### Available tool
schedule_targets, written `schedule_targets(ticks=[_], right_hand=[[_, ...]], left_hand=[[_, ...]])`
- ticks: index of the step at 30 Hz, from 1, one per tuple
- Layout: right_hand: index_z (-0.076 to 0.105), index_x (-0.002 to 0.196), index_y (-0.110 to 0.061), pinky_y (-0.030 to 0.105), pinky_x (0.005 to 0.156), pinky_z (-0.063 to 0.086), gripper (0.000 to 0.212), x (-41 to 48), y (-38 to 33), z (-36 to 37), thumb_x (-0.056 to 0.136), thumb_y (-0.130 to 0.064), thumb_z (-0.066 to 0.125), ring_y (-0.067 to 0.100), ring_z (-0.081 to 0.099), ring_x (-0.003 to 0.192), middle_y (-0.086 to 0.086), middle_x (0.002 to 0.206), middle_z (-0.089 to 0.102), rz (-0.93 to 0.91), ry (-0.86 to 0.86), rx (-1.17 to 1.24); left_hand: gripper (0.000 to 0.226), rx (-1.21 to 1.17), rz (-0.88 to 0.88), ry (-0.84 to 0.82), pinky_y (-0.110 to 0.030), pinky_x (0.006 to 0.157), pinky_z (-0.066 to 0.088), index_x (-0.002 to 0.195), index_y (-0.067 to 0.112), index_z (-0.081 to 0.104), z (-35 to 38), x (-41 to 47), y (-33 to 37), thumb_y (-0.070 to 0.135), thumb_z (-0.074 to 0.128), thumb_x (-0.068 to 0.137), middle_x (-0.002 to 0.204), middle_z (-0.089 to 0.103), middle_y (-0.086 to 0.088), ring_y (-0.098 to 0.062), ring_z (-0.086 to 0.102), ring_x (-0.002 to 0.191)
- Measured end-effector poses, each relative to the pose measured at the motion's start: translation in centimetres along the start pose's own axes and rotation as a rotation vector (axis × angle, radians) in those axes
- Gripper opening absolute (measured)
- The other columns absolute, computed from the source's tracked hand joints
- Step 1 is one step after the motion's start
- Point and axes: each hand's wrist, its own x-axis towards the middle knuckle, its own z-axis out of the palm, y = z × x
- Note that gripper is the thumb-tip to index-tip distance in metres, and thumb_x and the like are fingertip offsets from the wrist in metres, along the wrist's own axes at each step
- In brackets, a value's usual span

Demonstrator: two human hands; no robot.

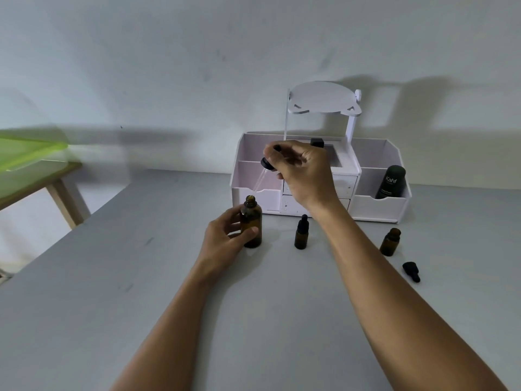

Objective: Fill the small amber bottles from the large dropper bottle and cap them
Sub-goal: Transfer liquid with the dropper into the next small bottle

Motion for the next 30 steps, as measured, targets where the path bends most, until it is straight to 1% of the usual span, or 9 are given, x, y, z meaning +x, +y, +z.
schedule_targets(ticks=[2,5,8,10,12,17,23,30], right_hand=[[0.075,0.1,-0.008,0.019,0.07,0.056,0.014,-0.1,0.2,0.7,0.089,-0.017,0.073,-0.001,0.071,0.074,-0.007,0.081,0.074,-0.015,-0.01,-0.012],[0.076,0.101,-0.011,0.027,0.076,0.06,0.017,-0.5,0.9,1.7,0.089,-0.022,0.074,0.003,0.073,0.079,-0.007,0.083,0.076,0.001,-0.035,-0.065],[0.078,0.098,-0.01,0.024,0.081,0.059,0.018,-1.0,1.8,2.3,0.089,-0.025,0.073,0.008,0.074,0.08,-0.001,0.084,0.077,0.036,-0.12,-0.145],[0.078,0.096,-0.012,0.026,0.083,0.059,0.016,-1.3,2.3,2.6,0.089,-0.026,0.073,0.011,0.074,0.082,0.0,0.085,0.078,0.061,-0.171,-0.192],[0.078,0.097,-0.012,0.027,0.084,0.059,0.017,-1.5,2.8,2.7,0.089,-0.027,0.073,0.011,0.074,0.084,0.0,0.088,0.078,0.075,-0.184,-0.234],[0.078,0.1,-0.011,0.026,0.083,0.058,0.021,-1.8,3.4,2.6,0.089,-0.027,0.074,0.012,0.073,0.086,0.001,0.092,0.078,0.097,-0.2,-0.264],[0.079,0.098,-0.01,0.031,0.083,0.06,0.021,-1.9,3.7,2.8,0.088,-0.028,0.073,0.013,0.074,0.083,0.002,0.089,0.078,0.099,-0.197,-0.293],[0.079,0.099,-0.007,0.029,0.081,0.06,0.021,-1.8,3.7,2.9,0.087,-0.024,0.075,0.014,0.074,0.082,0.005,0.091,0.078,0.107,-0.162,-0.298]], left_hand=[[0.05,-0.008,-0.004,-0.008,-0.023,0.09,0.054,0.13,0.022,0.063,-0.1,0.0,0.0,0.007,0.075,0.084,0.115,0.073,0.004,-0.014,0.069,0.108],[0.049,-0.014,-0.007,-0.012,-0.028,0.093,0.055,0.129,0.023,0.064,-0.1,0.0,0.0,0.007,0.075,0.084,0.114,0.074,0.003,-0.015,0.069,0.107],[0.049,-0.018,-0.017,-0.014,-0.029,0.093,0.055,0.129,0.024,0.064,-0.1,0.0,0.1,0.008,0.076,0.084,0.114,0.074,0.003,-0.014,0.069,0.107],[0.049,-0.016,-0.022,-0.019,-0.032,0.093,0.055,0.129,0.024,0.063,-0.2,0.0,0.1,0.01,0.076,0.084,0.114,0.074,0.002,-0.015,0.07,0.106],[0.05,-0.015,-0.031,-0.02,-0.034,0.094,0.056,0.129,0.025,0.063,-0.3,0.0,0.1,0.011,0.076,0.083,0.114,0.074,0.001,-0.015,0.071,0.105],[0.049,-0.02,-0.041,-0.023,-0.034,0.093,0.056,0.128,0.026,0.064,-0.2,-0.1,0.0,0.013,0.077,0.083,0.115,0.073,0.0,-0.016,0.071,0.104],[0.047,-0.018,-0.04,-0.023,-0.03,0.091,0.056,0.128,0.025,0.064,-0.2,-0.3,0.2,0.012,0.076,0.084,0.115,0.073,0.0,-0.015,0.071,0.103],[0.048,-0.016,-0.036,-0.03,-0.03,0.093,0.055,0.129,0.025,0.063,-0.2,-0.4,0.3,0.013,0.076,0.085,0.115,0.073,0.002,-0.014,0.07,0.106]])
